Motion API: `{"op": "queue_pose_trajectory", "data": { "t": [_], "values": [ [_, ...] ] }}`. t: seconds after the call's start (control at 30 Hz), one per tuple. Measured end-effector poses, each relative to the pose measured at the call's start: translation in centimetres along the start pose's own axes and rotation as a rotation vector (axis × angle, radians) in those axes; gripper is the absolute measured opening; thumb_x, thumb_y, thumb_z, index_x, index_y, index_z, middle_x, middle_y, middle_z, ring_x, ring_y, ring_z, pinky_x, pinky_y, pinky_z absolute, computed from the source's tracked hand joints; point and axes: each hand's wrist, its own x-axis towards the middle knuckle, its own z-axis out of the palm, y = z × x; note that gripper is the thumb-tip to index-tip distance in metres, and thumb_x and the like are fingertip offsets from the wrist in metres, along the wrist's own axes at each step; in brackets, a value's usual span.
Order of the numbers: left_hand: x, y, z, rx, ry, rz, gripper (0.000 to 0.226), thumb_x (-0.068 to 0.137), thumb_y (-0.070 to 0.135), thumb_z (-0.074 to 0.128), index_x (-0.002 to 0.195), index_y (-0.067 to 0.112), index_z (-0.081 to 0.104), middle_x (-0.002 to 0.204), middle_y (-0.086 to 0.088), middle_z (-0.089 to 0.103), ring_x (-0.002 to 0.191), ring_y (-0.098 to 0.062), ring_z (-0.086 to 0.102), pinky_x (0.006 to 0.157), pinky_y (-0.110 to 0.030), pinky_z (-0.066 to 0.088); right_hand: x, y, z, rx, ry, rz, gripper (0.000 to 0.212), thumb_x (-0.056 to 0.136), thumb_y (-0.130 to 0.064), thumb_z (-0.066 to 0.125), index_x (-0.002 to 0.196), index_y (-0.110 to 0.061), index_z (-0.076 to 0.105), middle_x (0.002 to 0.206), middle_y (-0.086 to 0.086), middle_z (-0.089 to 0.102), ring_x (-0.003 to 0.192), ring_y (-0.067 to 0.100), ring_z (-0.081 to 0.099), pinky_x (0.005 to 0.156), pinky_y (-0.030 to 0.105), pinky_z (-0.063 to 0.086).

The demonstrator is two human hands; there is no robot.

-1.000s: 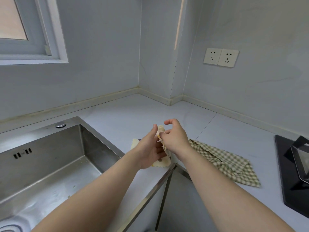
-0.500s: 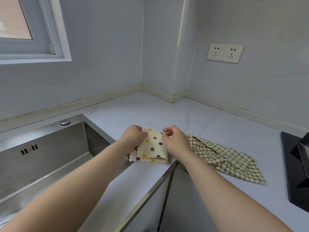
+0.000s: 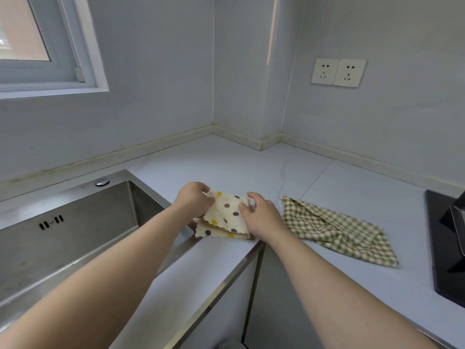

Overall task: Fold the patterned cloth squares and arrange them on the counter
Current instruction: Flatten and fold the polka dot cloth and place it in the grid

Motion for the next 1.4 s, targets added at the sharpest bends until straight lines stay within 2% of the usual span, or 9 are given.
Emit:
{"op": "queue_pose_trajectory", "data": {
  "t": [0.17, 0.43, 0.5, 0.63, 0.9, 1.0, 1.2, 1.3, 1.4],
  "values": [
    [0.2, -0.9, -0.5, 0.250, 0.059, 0.141, 0.031, 0.097, 0.024, 0.061, 0.126, 0.015, 0.062, 0.108, 0.001, 0.062, 0.090, -0.020, 0.059, 0.074, -0.031, 0.052, 0.0, 0.4, 0.5, -0.024, 0.020, -0.004, 0.053, 0.104, -0.047, 0.043, 0.154, -0.030, 0.037, 0.150, 0.009, 0.041, 0.130, 0.026, 0.049, 0.103, 0.034, 0.041],
    [0.6, -1.2, -0.7, 0.414, 0.012, 0.146, 0.057, 0.088, 0.027, 0.059, 0.144, 0.028, 0.050, 0.137, 0.001, 0.057, 0.123, -0.023, 0.054, 0.098, -0.037, 0.050, -0.3, 0.6, 1.3, -0.144, 0.015, -0.030, 0.059, 0.101, -0.046, 0.049, 0.156, -0.028, 0.035, 0.154, 0.004, 0.035, 0.136, 0.024, 0.045, 0.108, 0.036, 0.041],
    [0.7, -0.8, -0.5, 0.440, 0.026, 0.145, 0.043, 0.096, 0.036, 0.053, 0.136, 0.025, 0.059, 0.131, 0.001, 0.063, 0.121, -0.024, 0.056, 0.096, -0.036, 0.051, -0.3, 0.6, 1.3, -0.147, 0.012, -0.026, 0.059, 0.101, -0.046, 0.049, 0.156, -0.028, 0.035, 0.155, 0.004, 0.034, 0.136, 0.024, 0.045, 0.108, 0.036, 0.040],
    [1.0, -1.0, 0.0, 0.522, 0.067, 0.186, 0.029, 0.102, 0.040, 0.047, 0.089, 0.022, 0.065, 0.105, -0.004, 0.068, 0.092, -0.024, 0.058, 0.076, -0.035, 0.054, -0.3, 0.6, 1.3, -0.160, 0.005, -0.024, 0.060, 0.101, -0.047, 0.049, 0.156, -0.028, 0.034, 0.156, 0.003, 0.033, 0.136, 0.024, 0.045, 0.106, 0.035, 0.041],
    [0.9, -0.7, -0.3, 0.680, 0.030, 0.161, 0.031, 0.102, 0.041, 0.048, 0.119, 0.019, 0.061, 0.120, -0.006, 0.054, 0.113, -0.028, 0.047, 0.095, -0.043, 0.047, -0.2, 0.7, 1.4, -0.177, -0.006, -0.018, 0.061, 0.101, -0.048, 0.048, 0.157, -0.027, 0.032, 0.157, 0.002, 0.031, 0.136, 0.025, 0.045, 0.107, 0.036, 0.041],
    [0.9, -0.6, -0.3, 0.572, -0.012, 0.171, 0.029, 0.103, 0.036, 0.045, 0.122, 0.016, 0.055, 0.119, -0.007, 0.056, 0.110, -0.028, 0.048, 0.092, -0.041, 0.047, -0.3, 0.6, 1.3, -0.175, -0.009, -0.022, 0.063, 0.101, -0.047, 0.049, 0.158, -0.028, 0.030, 0.157, 0.002, 0.031, 0.136, 0.025, 0.045, 0.107, 0.036, 0.042],
    [-1.6, 1.3, -0.7, 0.054, 0.097, 0.294, 0.012, 0.100, 0.027, 0.057, 0.109, 0.020, 0.053, 0.096, 0.006, 0.057, 0.086, -0.016, 0.054, 0.065, -0.026, 0.040, 0.3, -0.4, -1.0, 0.003, -0.091, -0.035, 0.073, 0.095, -0.042, 0.063, 0.157, -0.041, 0.025, 0.153, 0.007, 0.040, 0.133, 0.027, 0.049, 0.103, 0.035, 0.043],
    [-3.2, 3.0, -0.9, -0.097, 0.118, 0.369, 0.013, 0.099, 0.024, 0.059, 0.111, 0.023, 0.055, 0.097, 0.010, 0.058, 0.085, -0.007, 0.054, 0.064, -0.019, 0.041, 0.0, -1.1, -2.3, 0.044, -0.035, -0.139, 0.041, 0.097, -0.042, 0.061, 0.137, -0.040, 0.050, 0.146, 0.001, 0.050, 0.126, 0.023, 0.055, 0.103, 0.040, 0.049],
    [-4.3, 4.2, -1.3, -0.174, 0.115, 0.437, 0.015, 0.099, 0.022, 0.060, 0.113, 0.027, 0.056, 0.100, 0.010, 0.057, 0.087, -0.008, 0.055, 0.064, -0.018, 0.041, -0.6, -1.5, -3.6, 0.049, 0.030, -0.197, 0.017, 0.095, -0.045, 0.062, 0.109, -0.041, 0.054, 0.131, -0.008, 0.055, 0.109, 0.018, 0.060, 0.093, 0.043, 0.053]
  ]
}}
